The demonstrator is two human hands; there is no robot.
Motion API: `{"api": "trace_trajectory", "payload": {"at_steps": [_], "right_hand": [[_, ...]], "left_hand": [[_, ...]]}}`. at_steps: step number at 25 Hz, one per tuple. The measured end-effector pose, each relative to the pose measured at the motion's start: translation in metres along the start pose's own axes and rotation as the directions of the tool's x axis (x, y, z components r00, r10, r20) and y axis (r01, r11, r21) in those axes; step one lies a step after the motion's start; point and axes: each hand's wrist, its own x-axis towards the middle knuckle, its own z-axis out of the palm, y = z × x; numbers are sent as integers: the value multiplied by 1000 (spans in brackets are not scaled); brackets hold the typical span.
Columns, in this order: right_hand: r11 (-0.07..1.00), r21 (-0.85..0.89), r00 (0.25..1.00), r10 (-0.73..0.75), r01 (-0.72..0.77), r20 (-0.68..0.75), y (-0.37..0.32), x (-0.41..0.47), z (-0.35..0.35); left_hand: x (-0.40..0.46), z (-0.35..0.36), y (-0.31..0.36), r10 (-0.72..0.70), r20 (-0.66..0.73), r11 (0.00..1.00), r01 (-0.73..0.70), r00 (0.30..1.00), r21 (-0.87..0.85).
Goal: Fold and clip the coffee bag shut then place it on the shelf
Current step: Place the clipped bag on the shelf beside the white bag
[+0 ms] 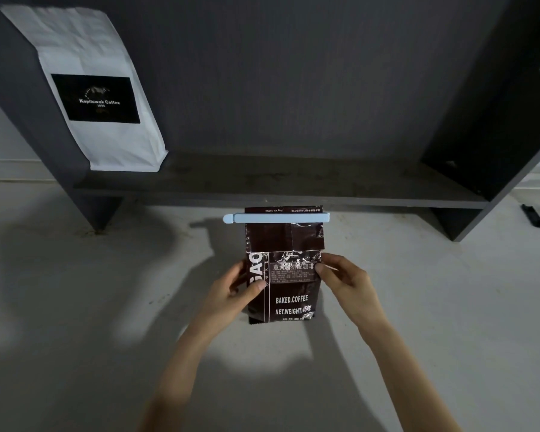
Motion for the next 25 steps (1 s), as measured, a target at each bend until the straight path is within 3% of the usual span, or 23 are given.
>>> {"api": "trace_trajectory", "payload": {"at_steps": [6,15,19,25], "right_hand": [[998,-60,994,-3,9,113,9,-4,-2],[990,-134,998,-42,36,-44,10,-8,11],[994,-110,995,-7,-4,-102,7,-5,12],[999,-47,993,-19,13,-117,-8,4,22]], "left_hand": [[1,0,-2,7,-20,999,-6,1000,39],[2,4,-10,32,-165,989,-8,986,145],[7,9,-15,155,-302,952,-61,941,299],[12,-4,-1,214,-363,939,-89,907,332]]}}
